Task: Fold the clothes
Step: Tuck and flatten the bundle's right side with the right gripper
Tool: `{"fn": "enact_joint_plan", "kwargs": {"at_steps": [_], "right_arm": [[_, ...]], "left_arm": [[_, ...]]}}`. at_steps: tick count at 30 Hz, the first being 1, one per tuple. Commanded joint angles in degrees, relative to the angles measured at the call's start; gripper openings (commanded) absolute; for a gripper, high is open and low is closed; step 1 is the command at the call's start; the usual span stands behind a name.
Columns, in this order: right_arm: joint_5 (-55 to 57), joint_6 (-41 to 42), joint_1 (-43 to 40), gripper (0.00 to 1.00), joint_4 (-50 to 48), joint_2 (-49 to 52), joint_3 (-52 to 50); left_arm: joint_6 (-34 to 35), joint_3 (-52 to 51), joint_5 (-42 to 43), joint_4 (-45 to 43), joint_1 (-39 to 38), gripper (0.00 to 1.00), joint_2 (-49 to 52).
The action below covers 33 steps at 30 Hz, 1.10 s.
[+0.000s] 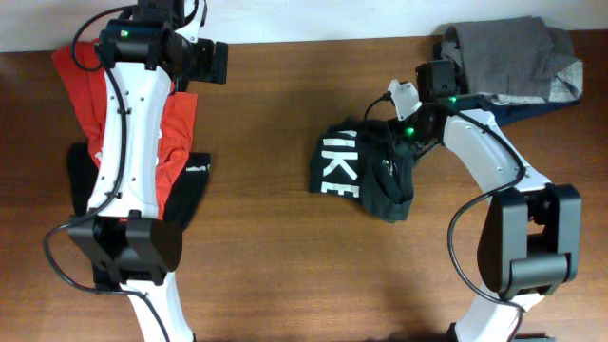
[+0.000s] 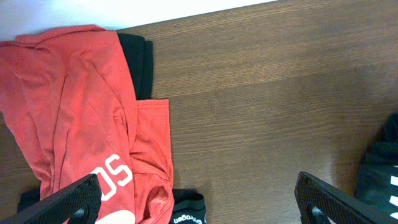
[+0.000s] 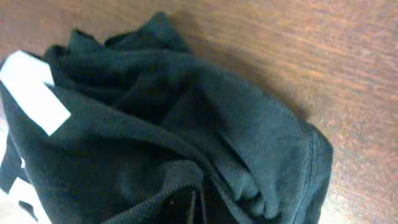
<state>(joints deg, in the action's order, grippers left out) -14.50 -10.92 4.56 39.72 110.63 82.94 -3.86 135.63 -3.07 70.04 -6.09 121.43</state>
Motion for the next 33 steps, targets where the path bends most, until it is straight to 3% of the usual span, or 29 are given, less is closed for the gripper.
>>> {"fn": "enact_joint_plan", "kwargs": {"at_steps": [1,7,9,10,11,13,16,22,33], "right_arm": [[-0.31,0.46,-1.7,0.04,-1.05,0.09,2.84],[1.97,7.41,-7.21,0.04,-3.19,0.26,5.14],[2.05,9.35,-8.5,0.23,-1.79,0.33,5.14],[2.05,10.08,-9.05,0.58,-0.74,0.33,5.14],[2.03,10.6,-9.46,0.72,0.59,0.33,5.14],[2.03,11.5,-9.57,0.79,3.32,0.33,5.14],[0.94,13.79,-9.57,0.81,8.2,0.31,5.16],[-19.63,14.36,-9.44,0.79,17.18,0.09,5.16],[-14.34,14.23,-8.24,0.65,14.91,-4.07,5.16]], "left_arm": [[-0.94,0.17,-0.2,-0.15,-0.13,0.99,0.52],[-0.94,0.17,-0.17,0.0,-0.13,0.99,0.52],[-0.94,0.17,-0.2,0.15,-0.13,0.99,0.52],[-0.94,0.17,-0.2,0.17,-0.13,0.99,0.52],[-0.94,0.17,-0.2,0.2,-0.13,0.99,0.52],[-0.94,0.17,-0.2,0.33,-0.13,0.99,0.52],[-0.96,0.17,-0.2,0.35,-0.13,0.99,0.52],[-0.94,0.17,-0.2,0.33,-0.13,0.99,0.52],[-2.08,0.17,-0.2,0.24,-0.13,0.99,0.52]]}}
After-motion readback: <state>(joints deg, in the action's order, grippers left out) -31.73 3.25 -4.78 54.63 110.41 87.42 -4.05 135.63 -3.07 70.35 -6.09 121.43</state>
